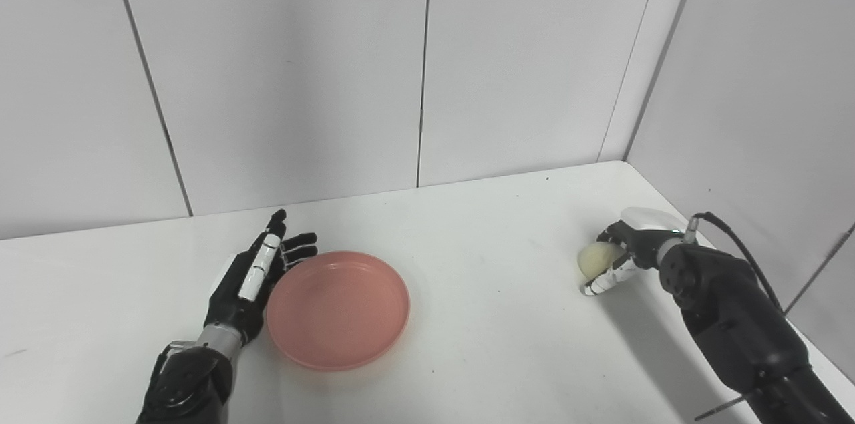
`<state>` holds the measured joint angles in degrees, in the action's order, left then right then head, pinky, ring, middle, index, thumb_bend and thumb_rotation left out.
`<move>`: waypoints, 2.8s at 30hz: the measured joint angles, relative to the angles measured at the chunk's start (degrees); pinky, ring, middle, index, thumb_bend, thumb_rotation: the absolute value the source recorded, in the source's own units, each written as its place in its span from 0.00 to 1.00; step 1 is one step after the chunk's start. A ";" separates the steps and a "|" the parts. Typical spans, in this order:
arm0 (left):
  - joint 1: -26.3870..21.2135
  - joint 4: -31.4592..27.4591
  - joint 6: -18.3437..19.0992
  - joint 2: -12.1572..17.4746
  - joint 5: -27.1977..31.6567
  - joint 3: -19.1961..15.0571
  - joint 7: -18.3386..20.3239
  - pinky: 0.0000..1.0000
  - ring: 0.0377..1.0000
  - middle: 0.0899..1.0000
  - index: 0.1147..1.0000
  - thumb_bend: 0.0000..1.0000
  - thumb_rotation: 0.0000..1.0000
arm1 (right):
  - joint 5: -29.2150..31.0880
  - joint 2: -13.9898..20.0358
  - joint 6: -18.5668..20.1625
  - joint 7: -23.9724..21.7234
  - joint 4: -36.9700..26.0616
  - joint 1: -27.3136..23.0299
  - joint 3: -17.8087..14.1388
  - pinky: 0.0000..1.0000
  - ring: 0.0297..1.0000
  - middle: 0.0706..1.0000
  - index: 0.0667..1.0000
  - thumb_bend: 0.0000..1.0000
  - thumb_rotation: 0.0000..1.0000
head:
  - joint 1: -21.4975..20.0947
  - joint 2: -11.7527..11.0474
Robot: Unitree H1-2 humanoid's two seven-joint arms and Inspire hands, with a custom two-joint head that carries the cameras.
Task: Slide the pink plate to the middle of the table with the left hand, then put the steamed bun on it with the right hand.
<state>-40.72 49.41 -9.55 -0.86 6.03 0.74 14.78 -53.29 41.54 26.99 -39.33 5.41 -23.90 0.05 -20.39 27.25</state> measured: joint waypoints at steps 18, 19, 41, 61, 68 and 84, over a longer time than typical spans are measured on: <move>-0.24 0.33 0.01 0.03 0.02 -0.07 0.31 0.73 0.73 0.73 0.96 0.64 0.84 | 0.19 1.41 0.00 0.27 0.00 -0.01 2.22 0.33 0.41 0.47 0.63 0.93 0.39 | 0.09 0.18; -0.23 0.28 0.01 0.03 0.03 -0.08 0.31 0.73 0.73 0.73 0.96 0.64 0.83 | 0.35 1.40 0.00 0.15 0.00 0.01 2.22 0.32 0.40 0.46 0.62 0.93 0.39 | 0.09 0.18; -0.34 0.57 0.02 0.10 0.44 0.16 0.55 0.72 0.73 0.73 0.96 0.64 0.84 | 2.68 0.26 0.00 -0.06 -12.41 -0.45 1.07 0.22 0.27 0.34 0.53 0.89 0.32 | 0.61 0.26; -0.62 0.87 -0.08 -0.47 0.25 1.03 -0.17 0.71 0.74 0.74 0.96 0.67 0.85 | -0.68 -7.58 -0.02 -6.44 -21.86 -7.42 5.82 0.29 0.35 0.42 0.55 0.87 0.30 | 5.00 0.62; -0.72 1.09 -0.22 -1.42 -0.14 1.30 -1.02 0.70 0.72 0.72 0.96 0.64 0.87 | -1.61 -10.48 0.00 -8.84 -22.65 -9.70 8.87 0.28 0.35 0.41 0.53 0.86 0.28 | 6.68 0.70; -1.48 2.16 -0.34 -4.11 -0.99 1.81 -3.23 0.68 0.69 0.69 0.97 0.62 0.82 | -4.86 -18.73 0.00 -13.82 -24.21 -13.88 15.54 0.19 0.25 0.34 0.54 0.83 0.18 | 14.67 1.41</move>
<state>-42.20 51.56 -9.90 -4.97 5.04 2.55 11.55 -58.14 22.81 26.99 -53.15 -18.80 -37.77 15.59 -5.72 28.65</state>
